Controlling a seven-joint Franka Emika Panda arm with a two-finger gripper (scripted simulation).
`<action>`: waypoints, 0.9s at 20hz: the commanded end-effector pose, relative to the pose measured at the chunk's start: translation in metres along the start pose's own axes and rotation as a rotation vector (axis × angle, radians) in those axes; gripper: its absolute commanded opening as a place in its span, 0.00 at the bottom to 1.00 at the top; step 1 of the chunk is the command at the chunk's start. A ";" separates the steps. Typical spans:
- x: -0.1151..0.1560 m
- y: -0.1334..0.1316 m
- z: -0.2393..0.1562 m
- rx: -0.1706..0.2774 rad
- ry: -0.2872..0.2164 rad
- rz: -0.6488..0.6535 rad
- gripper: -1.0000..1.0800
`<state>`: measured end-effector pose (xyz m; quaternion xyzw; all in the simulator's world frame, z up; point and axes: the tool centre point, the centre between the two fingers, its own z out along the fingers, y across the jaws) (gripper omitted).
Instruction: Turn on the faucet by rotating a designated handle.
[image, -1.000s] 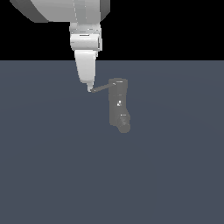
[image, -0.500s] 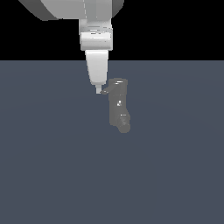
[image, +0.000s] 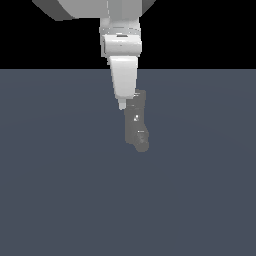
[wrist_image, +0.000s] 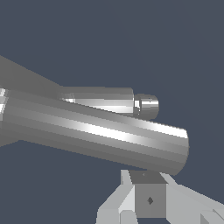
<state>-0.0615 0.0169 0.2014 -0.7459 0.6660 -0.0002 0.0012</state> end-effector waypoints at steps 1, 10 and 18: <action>0.006 0.000 0.000 0.000 0.000 -0.001 0.00; 0.062 0.001 0.000 -0.001 0.001 0.004 0.00; 0.111 0.001 0.000 -0.002 0.001 0.007 0.00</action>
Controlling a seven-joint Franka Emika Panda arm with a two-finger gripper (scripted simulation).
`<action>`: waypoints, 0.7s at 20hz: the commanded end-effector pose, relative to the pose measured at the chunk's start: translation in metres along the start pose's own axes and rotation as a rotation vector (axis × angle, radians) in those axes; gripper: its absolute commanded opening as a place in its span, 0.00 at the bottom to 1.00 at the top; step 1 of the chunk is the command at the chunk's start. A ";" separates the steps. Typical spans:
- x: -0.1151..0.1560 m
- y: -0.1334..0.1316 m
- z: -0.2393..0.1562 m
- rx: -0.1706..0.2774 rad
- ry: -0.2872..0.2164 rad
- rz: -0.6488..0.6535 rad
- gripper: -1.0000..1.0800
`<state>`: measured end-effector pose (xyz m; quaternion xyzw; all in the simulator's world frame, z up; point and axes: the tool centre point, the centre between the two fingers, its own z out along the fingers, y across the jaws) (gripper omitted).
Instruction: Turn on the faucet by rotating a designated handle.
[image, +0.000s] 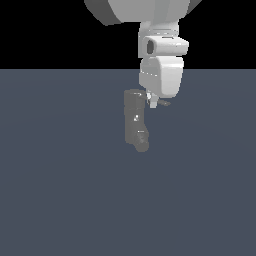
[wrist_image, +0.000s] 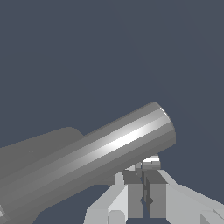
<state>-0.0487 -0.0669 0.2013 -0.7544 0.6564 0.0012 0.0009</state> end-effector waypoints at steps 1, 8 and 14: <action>0.026 0.005 0.000 0.000 0.003 0.033 0.00; 0.023 -0.014 0.000 0.000 0.001 0.008 0.00; 0.042 -0.028 0.000 0.000 0.001 0.014 0.00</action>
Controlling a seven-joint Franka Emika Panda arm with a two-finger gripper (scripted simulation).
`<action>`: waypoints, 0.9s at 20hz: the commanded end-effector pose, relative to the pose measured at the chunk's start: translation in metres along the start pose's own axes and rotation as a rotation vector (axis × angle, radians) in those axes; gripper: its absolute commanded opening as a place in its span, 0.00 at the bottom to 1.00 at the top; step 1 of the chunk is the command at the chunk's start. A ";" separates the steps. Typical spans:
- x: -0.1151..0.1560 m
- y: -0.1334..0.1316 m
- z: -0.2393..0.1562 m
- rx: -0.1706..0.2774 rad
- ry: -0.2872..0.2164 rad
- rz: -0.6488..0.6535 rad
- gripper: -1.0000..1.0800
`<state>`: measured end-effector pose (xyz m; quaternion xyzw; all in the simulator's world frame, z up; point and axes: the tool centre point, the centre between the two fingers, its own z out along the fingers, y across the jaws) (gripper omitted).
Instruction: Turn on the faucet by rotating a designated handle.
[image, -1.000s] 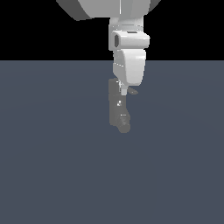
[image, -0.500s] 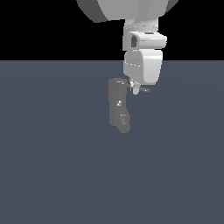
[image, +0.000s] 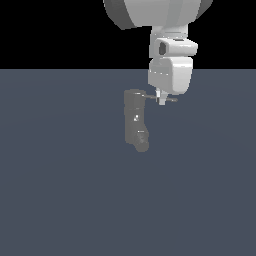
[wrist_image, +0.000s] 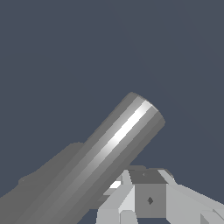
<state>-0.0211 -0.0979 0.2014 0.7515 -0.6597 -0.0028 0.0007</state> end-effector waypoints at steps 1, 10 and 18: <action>0.011 -0.008 0.000 0.005 0.002 0.006 0.00; 0.037 -0.028 0.000 0.005 0.003 0.014 0.00; 0.060 -0.045 -0.001 0.005 0.003 0.022 0.00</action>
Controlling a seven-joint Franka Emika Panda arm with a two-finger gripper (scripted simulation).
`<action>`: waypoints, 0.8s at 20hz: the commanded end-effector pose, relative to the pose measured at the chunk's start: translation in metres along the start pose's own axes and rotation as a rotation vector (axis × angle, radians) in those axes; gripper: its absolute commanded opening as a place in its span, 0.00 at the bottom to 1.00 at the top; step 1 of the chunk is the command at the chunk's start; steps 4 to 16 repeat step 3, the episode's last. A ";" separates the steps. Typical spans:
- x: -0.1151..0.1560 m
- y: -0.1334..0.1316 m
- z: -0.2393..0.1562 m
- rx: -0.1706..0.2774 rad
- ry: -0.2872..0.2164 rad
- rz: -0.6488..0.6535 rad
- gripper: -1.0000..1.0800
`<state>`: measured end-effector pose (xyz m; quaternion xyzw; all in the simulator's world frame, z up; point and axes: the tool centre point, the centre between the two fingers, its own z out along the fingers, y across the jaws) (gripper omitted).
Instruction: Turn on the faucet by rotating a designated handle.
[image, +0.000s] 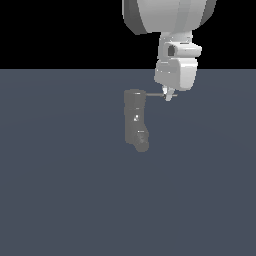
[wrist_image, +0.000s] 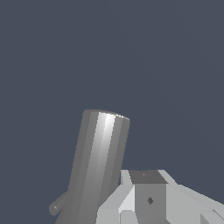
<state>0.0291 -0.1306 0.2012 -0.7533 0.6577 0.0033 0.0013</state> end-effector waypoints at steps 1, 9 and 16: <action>0.023 -0.001 -0.001 0.002 0.007 0.028 0.00; 0.026 -0.003 -0.001 0.002 0.007 0.029 0.00; 0.026 -0.003 -0.001 0.002 0.007 0.029 0.00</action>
